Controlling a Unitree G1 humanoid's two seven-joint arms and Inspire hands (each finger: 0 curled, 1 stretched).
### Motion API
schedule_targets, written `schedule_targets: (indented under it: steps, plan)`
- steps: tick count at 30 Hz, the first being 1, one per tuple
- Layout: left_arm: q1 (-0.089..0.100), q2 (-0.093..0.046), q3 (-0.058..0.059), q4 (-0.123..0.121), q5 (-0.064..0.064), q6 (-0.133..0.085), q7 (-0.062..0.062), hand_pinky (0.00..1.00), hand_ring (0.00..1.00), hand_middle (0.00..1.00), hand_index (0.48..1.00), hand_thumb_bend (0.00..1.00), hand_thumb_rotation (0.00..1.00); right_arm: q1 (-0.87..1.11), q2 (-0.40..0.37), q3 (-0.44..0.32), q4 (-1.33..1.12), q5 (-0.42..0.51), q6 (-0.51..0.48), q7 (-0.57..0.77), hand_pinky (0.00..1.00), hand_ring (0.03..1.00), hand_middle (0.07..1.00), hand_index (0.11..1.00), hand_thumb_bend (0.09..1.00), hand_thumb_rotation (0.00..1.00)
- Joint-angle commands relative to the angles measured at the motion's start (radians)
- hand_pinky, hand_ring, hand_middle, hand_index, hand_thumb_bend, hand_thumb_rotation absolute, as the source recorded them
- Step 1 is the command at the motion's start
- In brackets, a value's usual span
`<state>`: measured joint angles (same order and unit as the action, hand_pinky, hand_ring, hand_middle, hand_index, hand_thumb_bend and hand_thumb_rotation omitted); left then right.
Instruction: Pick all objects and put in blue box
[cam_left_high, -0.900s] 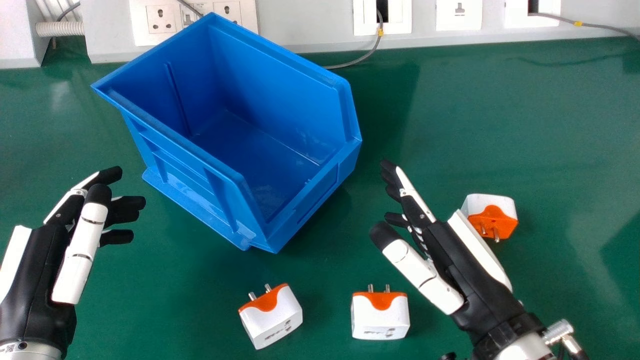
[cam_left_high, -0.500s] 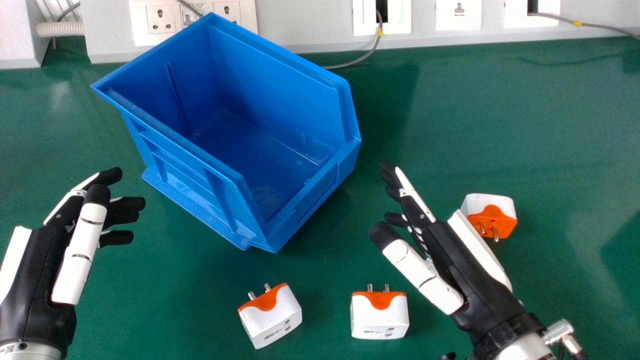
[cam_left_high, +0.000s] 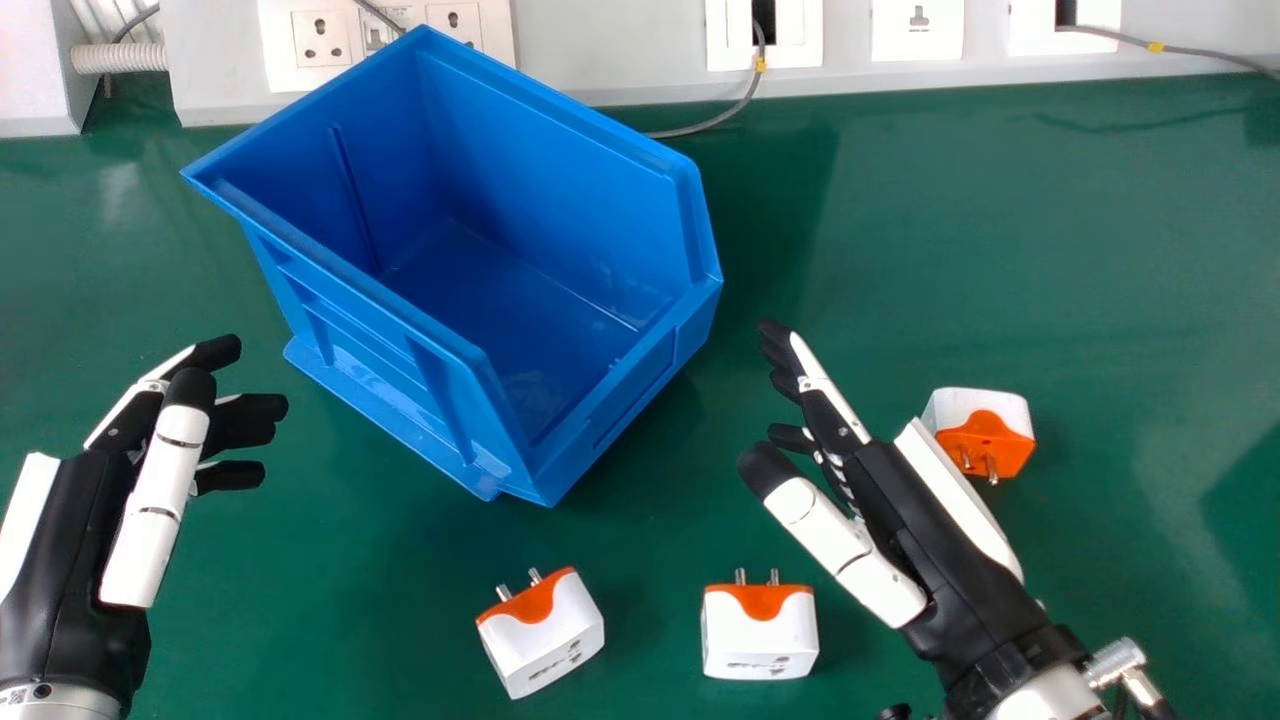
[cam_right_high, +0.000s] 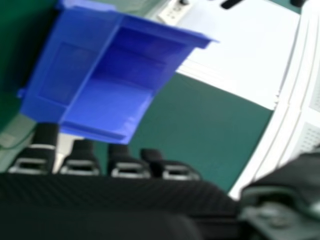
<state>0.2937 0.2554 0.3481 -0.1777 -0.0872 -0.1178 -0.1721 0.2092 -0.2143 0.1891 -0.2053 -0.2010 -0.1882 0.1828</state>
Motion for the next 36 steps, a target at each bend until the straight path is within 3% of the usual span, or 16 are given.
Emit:
schedule_targets:
  steps: [1, 13, 22, 36]
  plan:
    - [-0.004, 0.012, 0.010, -0.015, -0.011, -0.003, -0.002, 0.67, 0.73, 0.71, 0.831, 0.51, 0.96, -0.010, 0.002, -0.003, -0.031, 0.013, -0.013, 0.002, 0.90, 0.988, 1.000, 0.983, 0.446, 1.00]
    - [0.000, 0.015, 0.011, -0.024, -0.013, 0.004, -0.005, 0.67, 0.73, 0.71, 0.831, 0.52, 0.97, -0.017, 0.003, -0.013, -0.036, 0.016, -0.001, 0.007, 0.90, 0.988, 1.000, 0.984, 0.431, 1.00]
    - [-0.001, 0.019, 0.014, -0.016, -0.015, -0.005, -0.008, 0.67, 0.73, 0.71, 0.831, 0.54, 0.97, -0.023, 0.004, -0.030, -0.038, 0.000, 0.003, -0.010, 0.90, 0.987, 1.000, 0.983, 0.420, 1.00]
    - [-0.003, 0.021, 0.014, -0.016, -0.014, -0.002, -0.006, 0.67, 0.73, 0.71, 0.831, 0.56, 0.96, -0.060, -0.002, -0.104, -0.029, -0.004, 0.022, -0.043, 0.89, 0.985, 1.000, 0.980, 0.415, 1.00]
